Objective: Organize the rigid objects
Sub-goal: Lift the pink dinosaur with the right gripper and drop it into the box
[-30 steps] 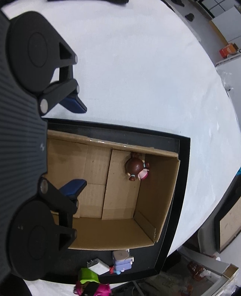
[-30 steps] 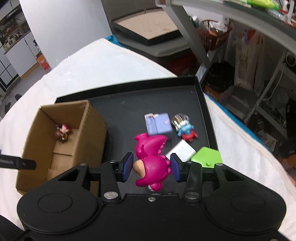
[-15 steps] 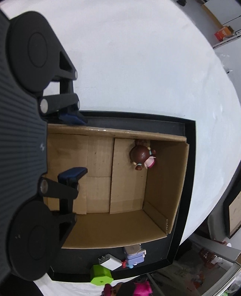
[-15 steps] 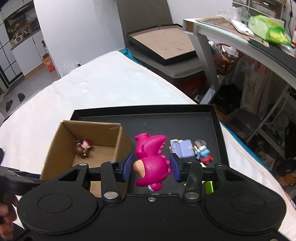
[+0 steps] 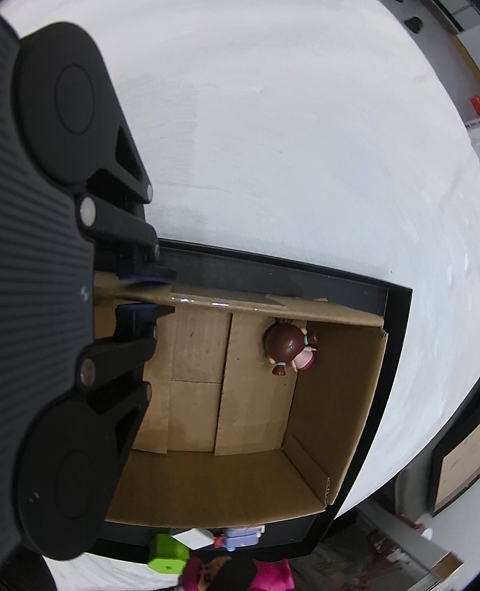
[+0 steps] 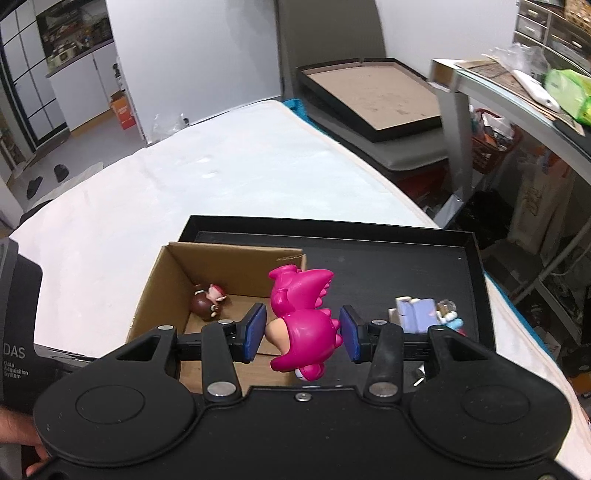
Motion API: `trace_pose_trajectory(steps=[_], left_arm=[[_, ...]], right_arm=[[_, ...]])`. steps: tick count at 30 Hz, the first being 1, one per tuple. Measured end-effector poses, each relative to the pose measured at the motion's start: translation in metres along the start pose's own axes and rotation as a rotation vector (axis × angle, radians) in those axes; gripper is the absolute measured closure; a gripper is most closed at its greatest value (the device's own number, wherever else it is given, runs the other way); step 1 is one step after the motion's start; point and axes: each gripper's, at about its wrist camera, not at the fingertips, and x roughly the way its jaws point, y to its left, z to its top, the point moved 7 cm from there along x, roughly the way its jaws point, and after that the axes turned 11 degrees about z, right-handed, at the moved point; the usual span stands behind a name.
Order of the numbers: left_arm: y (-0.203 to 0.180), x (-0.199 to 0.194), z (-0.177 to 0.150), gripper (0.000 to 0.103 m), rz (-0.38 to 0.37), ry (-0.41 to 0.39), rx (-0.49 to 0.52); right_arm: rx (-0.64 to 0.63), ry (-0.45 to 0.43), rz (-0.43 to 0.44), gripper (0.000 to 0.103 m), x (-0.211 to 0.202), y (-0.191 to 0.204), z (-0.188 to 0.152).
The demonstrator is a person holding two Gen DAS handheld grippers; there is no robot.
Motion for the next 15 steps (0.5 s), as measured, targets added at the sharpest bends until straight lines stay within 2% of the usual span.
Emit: trace_pose_trajectory(steps=[6,15], left_arm=[[0.004,-0.002,-0.006,0.093,-0.002,0.015,-0.043],[0.002,-0.004,-0.008,0.092,-0.028,0.009,-0.006]], right_arm=[[-0.025,0.019,0.022,0.060,0.013,0.015,0.002],[-0.061,0.043,0.057,0.060,0.031,0.035,0.006]])
